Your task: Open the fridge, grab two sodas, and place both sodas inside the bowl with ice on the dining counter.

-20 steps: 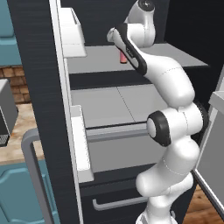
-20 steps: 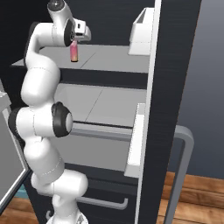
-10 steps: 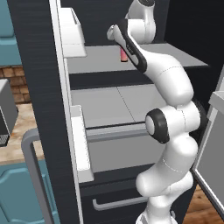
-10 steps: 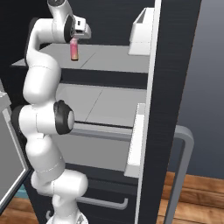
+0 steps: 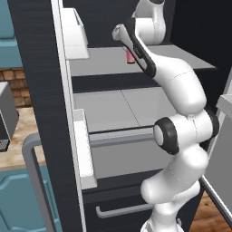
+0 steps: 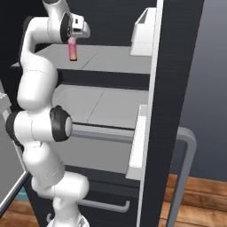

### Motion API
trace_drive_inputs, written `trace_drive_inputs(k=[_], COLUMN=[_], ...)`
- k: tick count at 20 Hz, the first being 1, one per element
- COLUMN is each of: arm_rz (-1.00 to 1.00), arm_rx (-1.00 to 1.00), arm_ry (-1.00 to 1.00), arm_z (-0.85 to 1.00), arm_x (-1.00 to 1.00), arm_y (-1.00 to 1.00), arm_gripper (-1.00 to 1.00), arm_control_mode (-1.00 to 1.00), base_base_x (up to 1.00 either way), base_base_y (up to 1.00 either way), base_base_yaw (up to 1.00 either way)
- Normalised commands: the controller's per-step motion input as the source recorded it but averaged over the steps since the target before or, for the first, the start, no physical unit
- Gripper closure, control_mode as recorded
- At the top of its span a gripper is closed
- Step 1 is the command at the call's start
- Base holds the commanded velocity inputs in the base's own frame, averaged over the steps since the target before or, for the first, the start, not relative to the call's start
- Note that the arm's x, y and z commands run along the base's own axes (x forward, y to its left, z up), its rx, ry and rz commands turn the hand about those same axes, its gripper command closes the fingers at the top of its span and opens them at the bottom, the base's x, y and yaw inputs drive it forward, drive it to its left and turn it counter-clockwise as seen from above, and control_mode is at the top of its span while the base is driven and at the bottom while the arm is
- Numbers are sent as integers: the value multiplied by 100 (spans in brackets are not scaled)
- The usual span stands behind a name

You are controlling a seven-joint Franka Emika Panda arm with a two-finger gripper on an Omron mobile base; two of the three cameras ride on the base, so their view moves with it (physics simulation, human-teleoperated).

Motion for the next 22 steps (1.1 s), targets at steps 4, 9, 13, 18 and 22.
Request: trace_drive_inputs(k=[4,9,13,18,22], arm_rz=[4,3,1,0,0], arm_rx=[2,4,5,4,3], arm_ry=[-20,-15,-13,-11,-8], arm_z=[-13,0,0,0,0], arm_x=[-100,-100,-100,-100,-100], arm_y=[-5,-21,-35,-34,-27], arm_gripper=[100,100,100,100,100], arm_control_mode=[-100,-100,-100,-100,-100], base_base_x=[0,0,0,0,0], base_base_y=[0,0,0,0,0], base_base_yaw=[0,0,0,0,0])
